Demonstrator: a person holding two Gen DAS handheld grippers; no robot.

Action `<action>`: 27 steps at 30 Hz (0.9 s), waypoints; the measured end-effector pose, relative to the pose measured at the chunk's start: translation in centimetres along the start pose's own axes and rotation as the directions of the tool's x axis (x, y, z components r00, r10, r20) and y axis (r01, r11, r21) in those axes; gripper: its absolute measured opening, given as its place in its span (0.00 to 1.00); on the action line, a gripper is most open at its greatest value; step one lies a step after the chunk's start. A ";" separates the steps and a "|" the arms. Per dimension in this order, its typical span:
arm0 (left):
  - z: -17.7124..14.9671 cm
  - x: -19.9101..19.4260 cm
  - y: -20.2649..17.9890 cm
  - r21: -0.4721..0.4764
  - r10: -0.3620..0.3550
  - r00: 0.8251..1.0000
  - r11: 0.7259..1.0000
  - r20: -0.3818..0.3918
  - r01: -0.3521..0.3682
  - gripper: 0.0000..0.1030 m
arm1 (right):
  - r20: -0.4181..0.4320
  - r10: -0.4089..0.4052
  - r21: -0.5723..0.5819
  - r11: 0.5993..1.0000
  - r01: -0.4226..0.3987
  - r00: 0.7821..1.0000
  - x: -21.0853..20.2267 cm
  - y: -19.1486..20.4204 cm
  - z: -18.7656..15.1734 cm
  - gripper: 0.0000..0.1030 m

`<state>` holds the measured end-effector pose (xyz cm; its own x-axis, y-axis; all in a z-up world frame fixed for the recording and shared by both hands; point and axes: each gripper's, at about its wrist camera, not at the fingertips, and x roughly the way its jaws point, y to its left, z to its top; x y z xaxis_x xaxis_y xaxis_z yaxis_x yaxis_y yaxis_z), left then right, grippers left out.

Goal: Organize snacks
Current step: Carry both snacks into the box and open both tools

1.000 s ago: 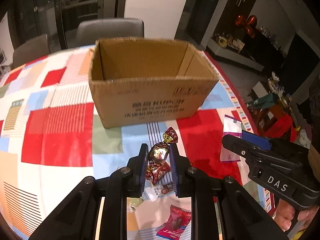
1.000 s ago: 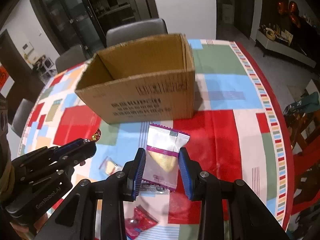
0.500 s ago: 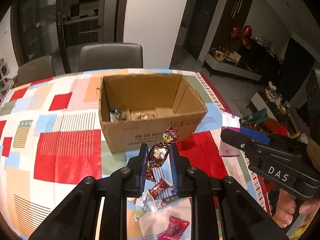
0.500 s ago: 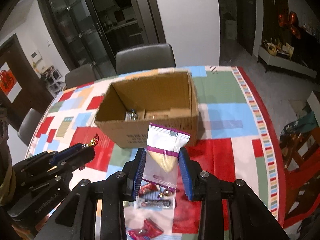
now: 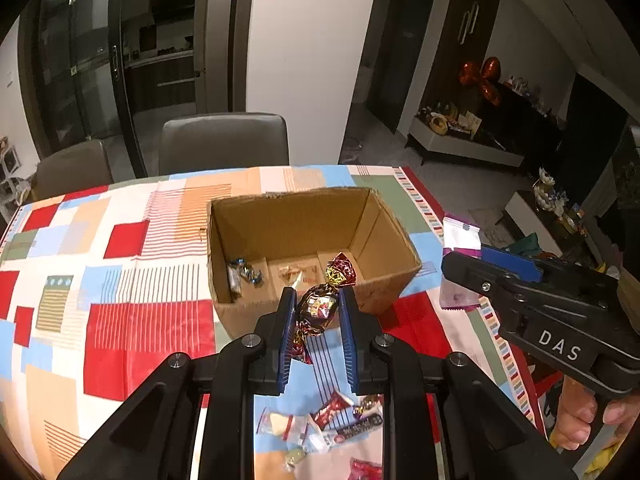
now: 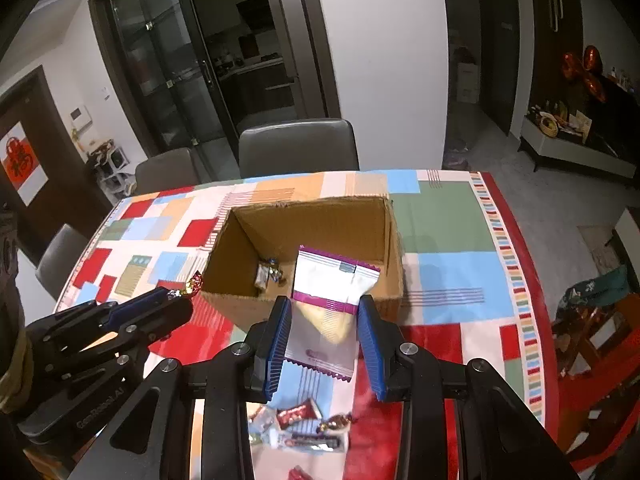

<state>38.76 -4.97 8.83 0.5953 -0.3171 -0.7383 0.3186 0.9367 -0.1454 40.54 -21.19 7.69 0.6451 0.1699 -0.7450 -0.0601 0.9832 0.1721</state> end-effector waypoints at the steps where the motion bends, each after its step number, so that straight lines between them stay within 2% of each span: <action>1: 0.2 0.3 0.1 0.003 -0.002 1.000 1.000 0.000 0.002 0.21 | 0.000 0.000 -0.001 1.000 0.000 1.000 0.3 0.0 0.3 0.34; 19: 3.3 6.4 3.2 0.004 0.025 0.999 1.000 0.033 -0.025 0.22 | -0.025 0.012 0.006 1.000 -0.012 1.000 7.2 -0.1 2.9 0.35; 20: 3.5 6.6 3.3 0.000 0.033 0.999 0.999 0.036 -0.033 0.24 | -0.025 0.006 0.008 1.000 -0.005 1.000 7.4 -0.1 2.9 0.35; 21: 3.6 6.8 3.4 0.002 0.046 0.998 0.999 0.042 -0.046 0.31 | -0.024 -0.002 0.009 1.000 0.002 1.000 7.7 -0.2 2.9 0.35; 23: 3.6 7.0 3.7 0.007 0.073 0.996 0.997 0.049 -0.074 0.40 | -0.028 -0.018 0.009 1.000 0.018 0.999 8.1 -0.3 3.0 0.37; 25: 3.4 6.9 3.9 0.005 0.087 0.995 0.996 0.051 -0.087 0.40 | -0.034 -0.030 0.009 0.999 0.031 0.999 8.2 -0.4 2.9 0.41; 27: 3.0 6.7 4.1 -0.003 0.088 0.995 0.996 0.046 -0.088 0.41 | -0.031 -0.037 0.007 0.999 0.037 0.999 8.1 -0.6 2.8 0.42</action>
<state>46.27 -3.69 5.29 0.6543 -0.2402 -0.7171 0.2630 0.9613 -0.0820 47.96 -20.54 3.33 0.6231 0.1353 -0.7703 -0.0308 0.9884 0.1487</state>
